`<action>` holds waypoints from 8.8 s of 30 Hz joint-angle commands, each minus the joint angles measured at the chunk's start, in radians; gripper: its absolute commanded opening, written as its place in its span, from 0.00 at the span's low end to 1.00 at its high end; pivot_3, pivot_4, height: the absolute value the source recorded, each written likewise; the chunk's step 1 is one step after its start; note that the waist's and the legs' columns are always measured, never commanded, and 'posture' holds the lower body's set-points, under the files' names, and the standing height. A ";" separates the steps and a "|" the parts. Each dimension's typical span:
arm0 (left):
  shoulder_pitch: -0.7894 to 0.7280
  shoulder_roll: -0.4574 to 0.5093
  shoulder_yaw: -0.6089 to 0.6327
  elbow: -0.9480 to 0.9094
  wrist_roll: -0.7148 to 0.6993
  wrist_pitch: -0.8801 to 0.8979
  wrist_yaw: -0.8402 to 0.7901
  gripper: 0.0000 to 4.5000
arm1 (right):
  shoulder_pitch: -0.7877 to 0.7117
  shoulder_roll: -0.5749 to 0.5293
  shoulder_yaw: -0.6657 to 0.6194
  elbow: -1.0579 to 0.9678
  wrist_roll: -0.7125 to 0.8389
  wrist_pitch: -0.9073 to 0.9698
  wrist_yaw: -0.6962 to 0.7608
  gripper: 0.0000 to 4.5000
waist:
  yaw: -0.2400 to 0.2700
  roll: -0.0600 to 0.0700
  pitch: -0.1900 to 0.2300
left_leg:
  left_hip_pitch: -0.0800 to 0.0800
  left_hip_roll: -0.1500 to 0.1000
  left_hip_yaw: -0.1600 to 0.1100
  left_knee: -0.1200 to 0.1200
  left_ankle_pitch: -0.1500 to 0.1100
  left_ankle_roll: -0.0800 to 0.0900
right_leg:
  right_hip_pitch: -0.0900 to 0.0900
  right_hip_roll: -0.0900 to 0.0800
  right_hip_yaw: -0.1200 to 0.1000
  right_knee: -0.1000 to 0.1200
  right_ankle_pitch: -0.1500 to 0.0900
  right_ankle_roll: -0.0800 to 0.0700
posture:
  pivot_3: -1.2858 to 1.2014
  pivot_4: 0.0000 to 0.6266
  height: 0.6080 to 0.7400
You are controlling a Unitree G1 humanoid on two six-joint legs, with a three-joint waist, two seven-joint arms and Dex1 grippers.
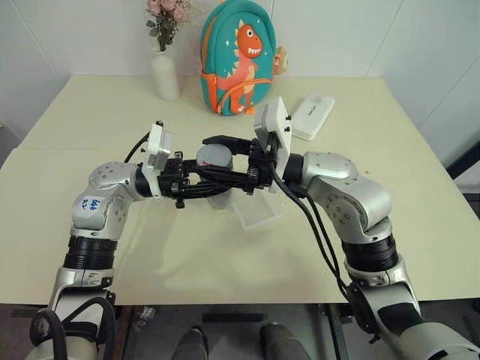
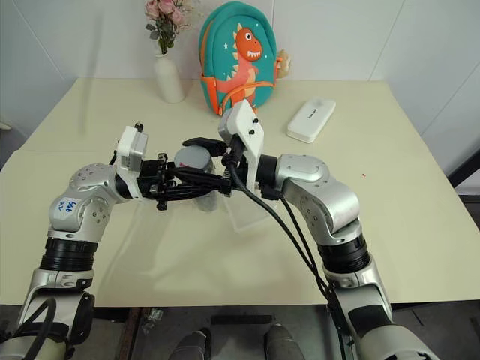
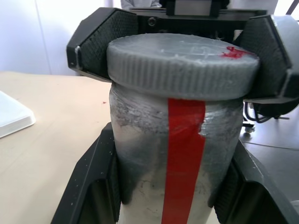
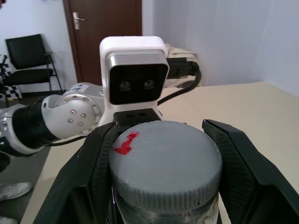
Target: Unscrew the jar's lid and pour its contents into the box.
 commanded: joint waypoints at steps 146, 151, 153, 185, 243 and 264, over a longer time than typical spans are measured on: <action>0.051 0.021 0.058 -0.021 -0.001 -0.069 0.025 0.44 | -0.090 -0.171 -0.021 0.053 -0.062 0.001 -0.031 0.99 | -0.017 0.000 0.000 | 0.000 0.000 -0.001 0.000 0.000 0.000 | 0.000 0.000 0.000 0.000 0.000 0.000 | 0.52 0.24 1.00; 0.045 0.017 0.056 -0.014 0.001 -0.069 0.026 0.44 | -0.075 -0.202 -0.038 -0.007 -0.010 0.039 -0.015 0.99 | -0.016 0.000 0.000 | 0.000 0.000 -0.001 0.000 0.000 0.000 | 0.000 0.000 0.000 0.000 0.000 0.000 | 0.52 0.24 1.00; 0.042 0.015 0.057 -0.008 0.003 -0.071 0.023 0.44 | -0.068 -0.212 -0.043 -0.031 0.010 0.054 -0.006 0.99 | -0.014 0.000 0.000 | 0.000 0.000 -0.001 0.000 0.000 0.000 | 0.000 0.000 0.000 -0.001 0.000 0.000 | 0.52 0.24 1.00; -0.051 -0.034 0.018 0.116 0.038 -0.149 -0.028 0.44 | -0.112 -0.010 0.045 0.041 0.008 0.013 -0.069 0.99 | -0.018 0.000 0.000 | 0.000 0.000 -0.001 0.000 0.000 0.000 | 0.000 0.000 -0.001 -0.001 0.000 0.000 | 0.52 0.24 1.00; -0.011 -0.015 0.035 0.083 0.032 -0.132 -0.016 0.44 | -0.029 -0.284 -0.066 -0.130 0.086 0.125 -0.003 0.99 | -0.011 0.000 0.000 | -0.001 0.000 -0.001 0.000 0.000 0.001 | 0.001 0.000 -0.001 -0.002 0.000 0.000 | 0.52 0.24 1.00; -0.085 -0.035 0.011 0.157 0.051 -0.151 -0.062 0.44 | -0.112 -0.073 -0.007 -0.018 0.070 0.061 -0.092 0.99 | -0.017 0.000 0.000 | 0.000 0.000 -0.001 0.000 0.000 0.001 | 0.001 0.000 -0.001 -0.001 0.000 0.000 | 0.52 0.24 1.00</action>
